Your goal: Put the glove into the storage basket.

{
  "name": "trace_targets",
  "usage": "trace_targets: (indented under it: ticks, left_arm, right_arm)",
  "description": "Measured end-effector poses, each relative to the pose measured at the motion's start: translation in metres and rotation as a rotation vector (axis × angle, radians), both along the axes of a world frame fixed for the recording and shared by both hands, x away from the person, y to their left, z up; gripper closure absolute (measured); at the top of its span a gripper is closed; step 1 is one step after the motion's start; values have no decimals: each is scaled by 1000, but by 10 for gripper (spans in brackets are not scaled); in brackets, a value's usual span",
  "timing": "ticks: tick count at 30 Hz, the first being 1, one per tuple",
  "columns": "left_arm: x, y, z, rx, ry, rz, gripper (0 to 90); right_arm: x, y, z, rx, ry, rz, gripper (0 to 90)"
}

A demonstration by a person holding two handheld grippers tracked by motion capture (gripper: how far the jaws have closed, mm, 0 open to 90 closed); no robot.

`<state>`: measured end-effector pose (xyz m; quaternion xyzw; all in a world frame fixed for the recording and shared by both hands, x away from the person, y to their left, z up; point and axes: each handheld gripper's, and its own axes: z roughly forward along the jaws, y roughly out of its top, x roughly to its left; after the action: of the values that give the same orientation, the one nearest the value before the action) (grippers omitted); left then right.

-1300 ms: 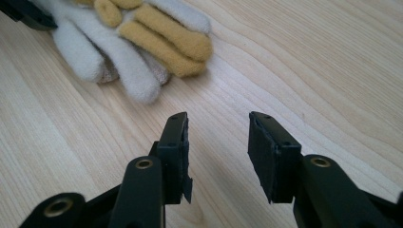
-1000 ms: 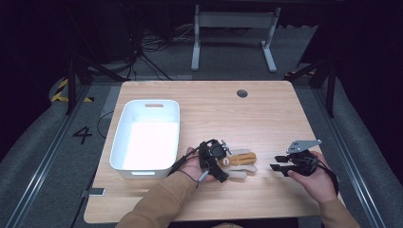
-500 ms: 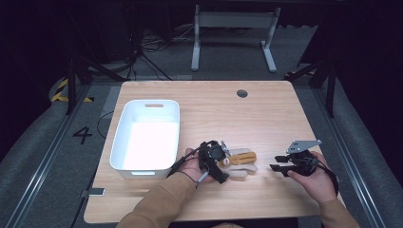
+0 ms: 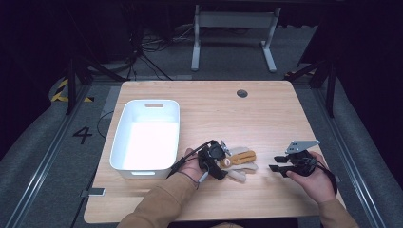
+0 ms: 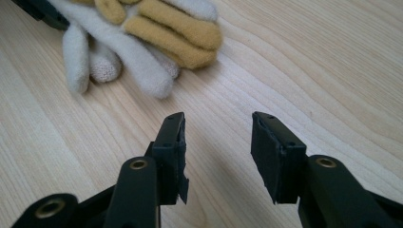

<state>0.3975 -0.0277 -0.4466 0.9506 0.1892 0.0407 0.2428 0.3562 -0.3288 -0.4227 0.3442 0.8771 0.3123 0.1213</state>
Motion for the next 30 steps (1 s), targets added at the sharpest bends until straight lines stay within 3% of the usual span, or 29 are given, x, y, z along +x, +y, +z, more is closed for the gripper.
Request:
trace_targets:
  ticks: [8,12,16,22,27,28,29,30]
  left_arm:
    - [-7,-4,5,19,3,-3,554]
    - [-7,-3,5,-8,25,16,638]
    - [-5,-1,5,-29,51,29,664]
    - [-6,-1,6,-50,53,45,677]
    - [-11,3,19,-54,30,25,681]
    - [-12,3,22,-59,41,24,681]
    - [-13,5,26,-64,23,23,681]
    - [-14,6,29,-76,36,37,681]
  right_arm:
    - [-1,1,0,2,-3,0,555]
    - [-1,1,0,1,-5,6,552]
    - [0,1,0,0,-6,5,551]
    - [1,0,-1,1,-7,7,550]
    - [4,-2,0,13,-6,8,550]
    - [5,-2,1,15,-7,4,551]
    - [5,-2,1,18,-10,6,550]
    - [6,-1,2,21,-12,5,550]
